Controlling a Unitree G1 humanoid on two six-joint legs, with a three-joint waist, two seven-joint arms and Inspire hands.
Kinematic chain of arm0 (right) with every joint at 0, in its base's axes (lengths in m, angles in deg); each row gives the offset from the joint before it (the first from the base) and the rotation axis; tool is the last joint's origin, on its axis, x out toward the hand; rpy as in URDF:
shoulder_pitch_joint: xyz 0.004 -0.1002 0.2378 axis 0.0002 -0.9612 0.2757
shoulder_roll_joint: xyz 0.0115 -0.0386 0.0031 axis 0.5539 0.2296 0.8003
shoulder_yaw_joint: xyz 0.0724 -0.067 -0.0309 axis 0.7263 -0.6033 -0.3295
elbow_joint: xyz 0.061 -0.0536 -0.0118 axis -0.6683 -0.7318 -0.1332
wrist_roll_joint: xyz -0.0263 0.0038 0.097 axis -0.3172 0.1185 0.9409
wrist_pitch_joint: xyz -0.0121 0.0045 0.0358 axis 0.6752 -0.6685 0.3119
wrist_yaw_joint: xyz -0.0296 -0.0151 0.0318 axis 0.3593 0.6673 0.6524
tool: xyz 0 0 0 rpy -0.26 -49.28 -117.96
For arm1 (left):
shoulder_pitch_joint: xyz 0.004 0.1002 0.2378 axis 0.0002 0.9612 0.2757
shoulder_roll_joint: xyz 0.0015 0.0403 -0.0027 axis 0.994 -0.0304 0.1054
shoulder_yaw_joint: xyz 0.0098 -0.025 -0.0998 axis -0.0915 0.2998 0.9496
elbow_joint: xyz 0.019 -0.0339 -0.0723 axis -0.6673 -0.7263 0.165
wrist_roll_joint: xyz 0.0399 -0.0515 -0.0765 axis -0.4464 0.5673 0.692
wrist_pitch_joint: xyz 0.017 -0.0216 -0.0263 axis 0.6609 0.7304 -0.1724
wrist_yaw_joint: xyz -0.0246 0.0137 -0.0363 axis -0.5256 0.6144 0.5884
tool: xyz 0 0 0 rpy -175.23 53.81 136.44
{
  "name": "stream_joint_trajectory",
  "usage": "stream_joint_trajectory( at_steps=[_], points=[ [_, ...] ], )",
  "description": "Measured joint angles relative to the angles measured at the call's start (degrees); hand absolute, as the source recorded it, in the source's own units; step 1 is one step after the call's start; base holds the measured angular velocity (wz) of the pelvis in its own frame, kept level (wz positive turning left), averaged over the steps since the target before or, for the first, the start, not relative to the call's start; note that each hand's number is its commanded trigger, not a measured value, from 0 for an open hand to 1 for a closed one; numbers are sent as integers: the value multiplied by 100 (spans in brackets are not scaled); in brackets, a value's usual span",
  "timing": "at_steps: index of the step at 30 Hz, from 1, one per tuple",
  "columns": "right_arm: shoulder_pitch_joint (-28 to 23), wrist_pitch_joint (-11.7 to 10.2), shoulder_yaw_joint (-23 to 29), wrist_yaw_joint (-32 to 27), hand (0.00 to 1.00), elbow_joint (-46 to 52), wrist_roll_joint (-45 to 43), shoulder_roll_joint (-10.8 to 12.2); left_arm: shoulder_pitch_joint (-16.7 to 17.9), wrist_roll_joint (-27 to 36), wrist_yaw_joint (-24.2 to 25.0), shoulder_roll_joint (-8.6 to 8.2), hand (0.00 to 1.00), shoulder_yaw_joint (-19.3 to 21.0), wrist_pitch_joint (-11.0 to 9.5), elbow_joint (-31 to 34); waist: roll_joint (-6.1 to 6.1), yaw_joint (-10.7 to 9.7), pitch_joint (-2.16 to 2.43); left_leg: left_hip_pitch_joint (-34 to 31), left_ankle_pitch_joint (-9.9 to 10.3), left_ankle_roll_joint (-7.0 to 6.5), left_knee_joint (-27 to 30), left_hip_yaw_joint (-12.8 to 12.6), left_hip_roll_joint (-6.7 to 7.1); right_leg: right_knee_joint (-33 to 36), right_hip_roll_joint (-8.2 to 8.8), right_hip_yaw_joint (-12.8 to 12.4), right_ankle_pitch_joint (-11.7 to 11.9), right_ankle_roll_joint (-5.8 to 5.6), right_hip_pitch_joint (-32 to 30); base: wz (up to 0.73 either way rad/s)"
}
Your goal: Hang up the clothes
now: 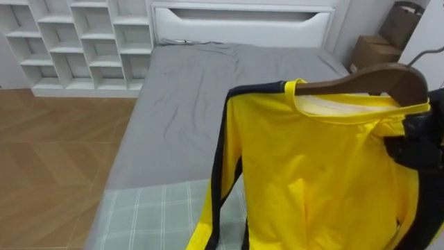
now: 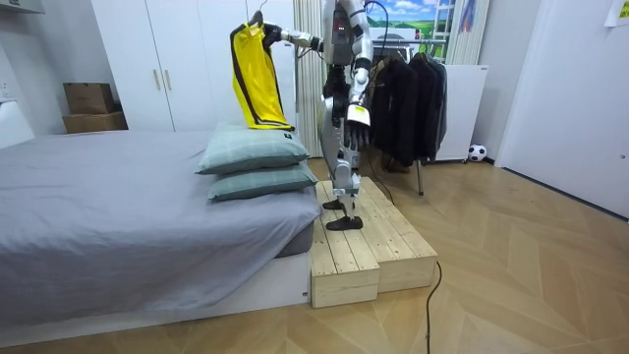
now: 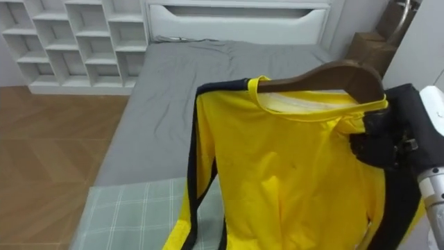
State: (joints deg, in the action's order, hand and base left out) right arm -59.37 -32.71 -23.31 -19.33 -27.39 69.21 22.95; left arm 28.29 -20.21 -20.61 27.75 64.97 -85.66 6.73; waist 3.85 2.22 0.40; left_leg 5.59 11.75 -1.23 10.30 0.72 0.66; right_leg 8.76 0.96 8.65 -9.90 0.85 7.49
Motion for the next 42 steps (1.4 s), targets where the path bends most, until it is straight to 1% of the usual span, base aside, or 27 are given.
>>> stream_joint_trajectory(
  at_steps=[2, 4, 5, 7, 9, 11, 13, 15, 16, 17, 20, 22, 25, 26, 28, 34, 37, 39, 42],
  points=[
    [-111, 20, 0, 33, 100, 61, 8, 3, -6, 203, 206, -13, 0, -238, 41, -226, -19, 37, -17, 2, 13, -20, 0, -31, 0, 11, 5, -11, 1, -5, -12, -3],
    [-178, 112, 1, 69, 100, 239, -14, 3, -18, 413, 375, -42, 0, -370, 93, -466, -46, 75, -31, 7, 18, -25, 11, -46, 0, 18, 7, -22, 1, -6, -10, -7],
    [-183, 114, 2, 81, 100, 330, -13, 3, -19, 531, 502, -72, 0, -414, 117, -623, -57, 75, -36, 9, 26, -30, 21, -56, 1, 19, 6, -41, 0, -7, -11, -6],
    [-183, 114, 2, 86, 100, 443, -11, 3, -30, 691, 699, -89, 0, -418, 129, -866, -65, 67, -46, 5, 34, -32, 35, -51, -2, 22, 4, -33, -1, -9, -7, 0],
    [-185, 114, 2, 102, 100, 531, -16, 3, -57, 896, 881, -87, 0, -409, 160, -1072, -53, 69, -45, -2, 50, -38, 37, -48, -4, 22, 4, -33, -5, -14, -4, 0],
    [-230, 113, 2, 183, 100, 679, -21, 4, -134, 1013, 1114, -87, 0, -399, 208, -1329, -52, 90, -54, -7, 78, -48, 32, -48, -1, 6, 10, -36, -13, -25, 14, 4],
    [-266, 113, 1, 246, 100, 732, -21, 5, -157, 1065, 1275, -84, 0, -396, 226, -1405, -21, 107, -64, -6, 78, -49, 41, -47, 9, -6, 20, -33, -26, -43, 30, 5],
    [-275, 113, -9, 283, 100, 732, -21, 13, -195, 1076, 1424, -74, 0, -396, 270, -1408, 31, 125, -76, -13, 79, -50, 44, -46, 19, -10, 31, -36, -44, -58, 29, 2],
    [-281, 113, -13, 318, 100, 732, -21, 13, -239, 1076, 1531, -57, 0, -399, 289, -1408, 76, 125, -87, -26, 79, -51, 46, -46, 34, -13, 51, -13, -77, -73, 26, 7],
    [-312, 113, -32, 326, 100, 732, -26, 15, -277, 1076, 1625, -49, 0, -402, 292, -1404, 110, 122, -86, -40, 78, -51, 54, -45, 38, -12, 58, 10, -80, -75, 24, 7],
    [-455, 113, -142, 371, 100, 732, -82, 17, -341, 1078, 1825, -41, 0, -410, 327, -1409, 164, 134, -77, -43, 79, -52, 109, -47, 44, -3, 61, 16, -79, -75, 45, 2],
    [-524, 113, -238, 374, 100, 732, -104, 20, -380, 1080, 1924, -37, 0, -433, 342, -1407, 176, 136, -68, -40, 95, -66, 138, -48, 40, 15, 59, 14, -78, -76, 50, 0],
    [-553, 113, -344, 377, 100, 729, -100, 30, -467, 1081, 2041, -32, 0, -550, 361, -1394, 142, 137, -74, -34, 124, -79, 146, -45, 21, 103, 59, 54, -72, -78, 30, 0],
    [-553, 113, -379, 377, 100, 729, -98, 31, -477, 1081, 2083, -22, 0, -600, 361, -1385, 131, 133, -70, -28, 134, -87, 146, -44, 16, 105, 63, 64, -72, -79, 33, 0],
    [-553, 113, -418, 377, 100, 727, -98, 34, -485, 1081, 2148, -9, 0, -637, 361, -1382, 123, 127, -76, -28, 136, -88, 144, -44, 16, 104, 69, 73, -70, -81, 33, 0],
    [-557, 113, -444, 377, 100, 706, -227, 130, -532, 1081, 2296, 17, 0, -637, 377, -1385, 123, 119, -77, -28, 136, -89, 162, -43, 16, 106, 74, 75, -70, -82, 18, 0],
    [-584, 113, -444, 378, 100, 707, -230, 131, -576, 1064, 2357, 27, 0, -644, 404, -1388, 116, 116, -78, -32, 136, -89, 155, -65, 7, 111, 82, 64, -69, -83, -8, -4],
    [-643, 113, -444, 409, 100, 706, -247, 132, -616, 1033, 2374, 28, 0, -644, 442, -1388, 113, 122, -77, -28, 136, -90, 156, -82, 5, 112, 84, 47, -69, -84, -7, -6],
    [-647, 113, -452, 438, 100, 643, -226, 136, -620, 1033, 2383, 37, 0, -769, 496, -1383, 82, 119, -86, -4, 136, -90, 151, -209, -10, 120, 85, -37, -65, -90, -20, -16]
  ],
)
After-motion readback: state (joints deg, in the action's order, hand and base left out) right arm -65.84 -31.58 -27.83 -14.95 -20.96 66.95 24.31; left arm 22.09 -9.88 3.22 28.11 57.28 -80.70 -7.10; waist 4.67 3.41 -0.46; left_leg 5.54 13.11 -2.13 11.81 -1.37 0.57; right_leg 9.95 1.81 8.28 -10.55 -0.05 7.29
